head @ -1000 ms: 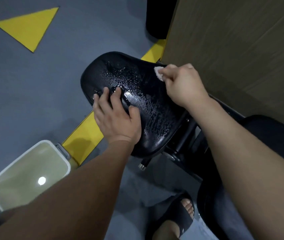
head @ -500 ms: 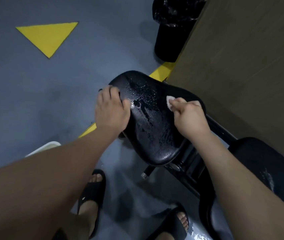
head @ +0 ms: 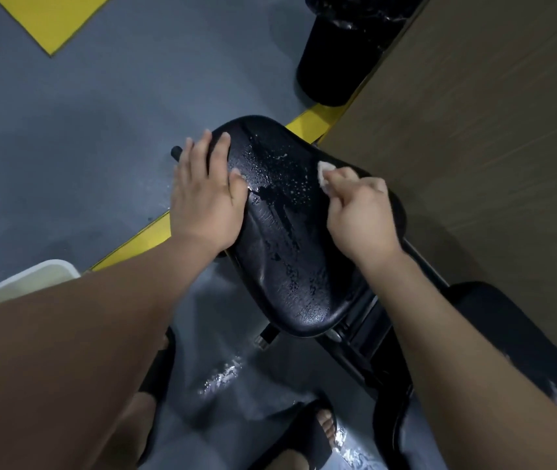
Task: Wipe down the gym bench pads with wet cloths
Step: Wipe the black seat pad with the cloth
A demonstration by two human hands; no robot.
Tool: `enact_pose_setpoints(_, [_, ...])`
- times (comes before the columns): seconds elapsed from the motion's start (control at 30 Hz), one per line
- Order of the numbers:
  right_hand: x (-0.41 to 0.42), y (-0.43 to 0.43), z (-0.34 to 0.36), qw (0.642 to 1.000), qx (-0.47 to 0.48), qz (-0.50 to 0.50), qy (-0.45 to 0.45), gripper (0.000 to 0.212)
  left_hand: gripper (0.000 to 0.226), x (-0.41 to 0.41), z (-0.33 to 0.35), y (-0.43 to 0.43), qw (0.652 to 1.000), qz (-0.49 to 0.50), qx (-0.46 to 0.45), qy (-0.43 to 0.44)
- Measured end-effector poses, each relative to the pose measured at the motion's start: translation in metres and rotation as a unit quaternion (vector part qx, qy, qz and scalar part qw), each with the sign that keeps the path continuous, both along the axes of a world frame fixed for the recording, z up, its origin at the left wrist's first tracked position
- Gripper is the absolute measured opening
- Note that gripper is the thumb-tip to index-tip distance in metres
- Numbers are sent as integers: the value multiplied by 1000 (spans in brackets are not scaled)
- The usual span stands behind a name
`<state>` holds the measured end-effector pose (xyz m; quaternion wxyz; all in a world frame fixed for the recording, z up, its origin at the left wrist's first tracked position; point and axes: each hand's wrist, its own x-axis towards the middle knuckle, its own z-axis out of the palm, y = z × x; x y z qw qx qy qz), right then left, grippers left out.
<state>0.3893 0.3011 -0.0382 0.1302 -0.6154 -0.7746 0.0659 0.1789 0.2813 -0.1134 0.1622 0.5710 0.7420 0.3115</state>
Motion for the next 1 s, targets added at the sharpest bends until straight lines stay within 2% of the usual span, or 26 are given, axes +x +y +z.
enact_pose_setpoints(0.13, [-16,-69,9,993,0,117,6,42,60,0,-3,1,1000,15,7,18])
enact_pose_setpoints(0.2, [-10,-67,11,988,-10,155,-14,42,60,0,-4,1,1000,15,7,20])
enact_pose_setpoints(0.3, [0,-13,-1,993,2,102,-51,37,60,-1,-3,1,1000,12,4,17])
enact_pose_setpoints(0.4, [-2,9,-7,999,-1,20,-27,36,58,-1,-1,0,1000,15,-2,12])
enact_pose_setpoints(0.53, [-14,-50,2,996,-3,90,1,42,59,-1,-1,0,1000,13,9,4])
enact_pose_setpoints(0.63, [-5,-35,1,992,7,126,-14,40,59,-2,0,0,1000,11,7,2])
enact_pose_setpoints(0.7, [-3,0,-5,995,12,90,-43,38,58,-2,0,0,1000,11,0,-1])
enact_pose_setpoints(0.83, [-16,27,-10,999,8,21,-23,38,57,-2,0,-1,1000,8,6,-1])
enact_pose_setpoints(1.0, [-21,-30,-3,991,5,131,5,43,56,-1,-1,1,1000,14,14,0])
